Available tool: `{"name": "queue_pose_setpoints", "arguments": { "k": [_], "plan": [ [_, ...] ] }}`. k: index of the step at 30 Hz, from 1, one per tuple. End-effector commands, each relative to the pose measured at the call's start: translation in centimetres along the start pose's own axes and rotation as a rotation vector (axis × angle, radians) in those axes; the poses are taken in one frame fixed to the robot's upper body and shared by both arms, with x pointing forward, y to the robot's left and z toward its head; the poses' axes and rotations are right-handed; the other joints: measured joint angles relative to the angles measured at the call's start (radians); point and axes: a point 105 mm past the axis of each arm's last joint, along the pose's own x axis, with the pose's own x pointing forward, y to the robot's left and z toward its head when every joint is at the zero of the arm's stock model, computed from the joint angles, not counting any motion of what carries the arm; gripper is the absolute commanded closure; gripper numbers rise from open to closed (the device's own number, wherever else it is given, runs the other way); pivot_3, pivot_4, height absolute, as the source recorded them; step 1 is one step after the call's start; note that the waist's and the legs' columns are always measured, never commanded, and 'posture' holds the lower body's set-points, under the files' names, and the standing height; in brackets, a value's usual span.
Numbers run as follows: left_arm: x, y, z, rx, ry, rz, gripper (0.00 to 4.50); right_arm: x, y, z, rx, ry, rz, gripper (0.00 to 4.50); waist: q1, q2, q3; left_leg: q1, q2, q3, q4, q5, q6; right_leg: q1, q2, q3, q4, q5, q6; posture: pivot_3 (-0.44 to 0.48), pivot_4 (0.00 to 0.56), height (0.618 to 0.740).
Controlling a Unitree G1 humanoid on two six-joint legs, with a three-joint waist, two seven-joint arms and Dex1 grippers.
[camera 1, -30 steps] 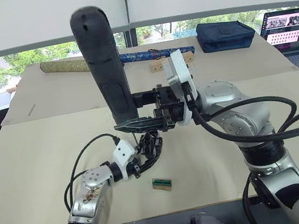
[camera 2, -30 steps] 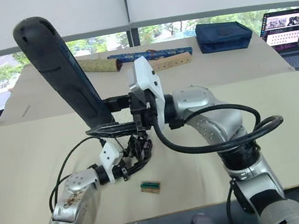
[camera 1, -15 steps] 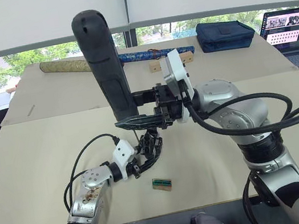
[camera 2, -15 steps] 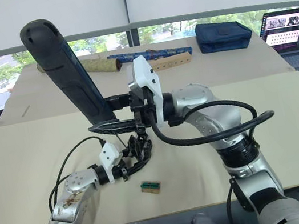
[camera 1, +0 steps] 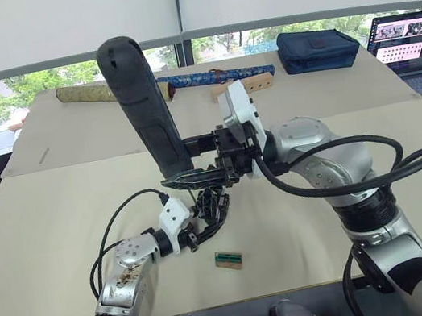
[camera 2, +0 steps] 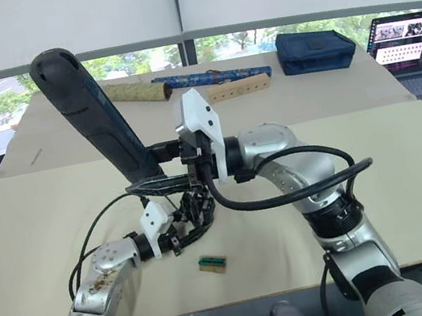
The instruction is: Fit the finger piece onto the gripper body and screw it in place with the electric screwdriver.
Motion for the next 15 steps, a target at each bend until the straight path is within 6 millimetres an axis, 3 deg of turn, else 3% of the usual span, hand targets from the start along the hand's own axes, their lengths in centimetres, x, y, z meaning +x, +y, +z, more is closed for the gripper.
{"name": "queue_pose_setpoints", "arguments": {
  "k": [1,15],
  "plan": [
    [-0.23,-1.3,-2.52,-0.074,0.094,-0.044,2.21,0.22,0.27,0.93,-0.046,-0.034,0.008,2.58,0.0,0.0,0.0,0.0,0.0,0.0,0.0,0.0,0.0,0.0,0.0,0.0,0.0,0.0,0.0,0.0,0.15,0.74],
    [-0.24,-1.29,-2.54,-0.072,0.099,-0.048,2.21,0.29,0.08,0.09,-0.051,-0.021,-0.004,2.58,0.0,0.0,0.0,0.0,0.0,0.0,0.0,0.0,0.0,0.0,0.0,0.0,0.0,0.0,0.0,0.0,0.15,0.74]
  ]
}}
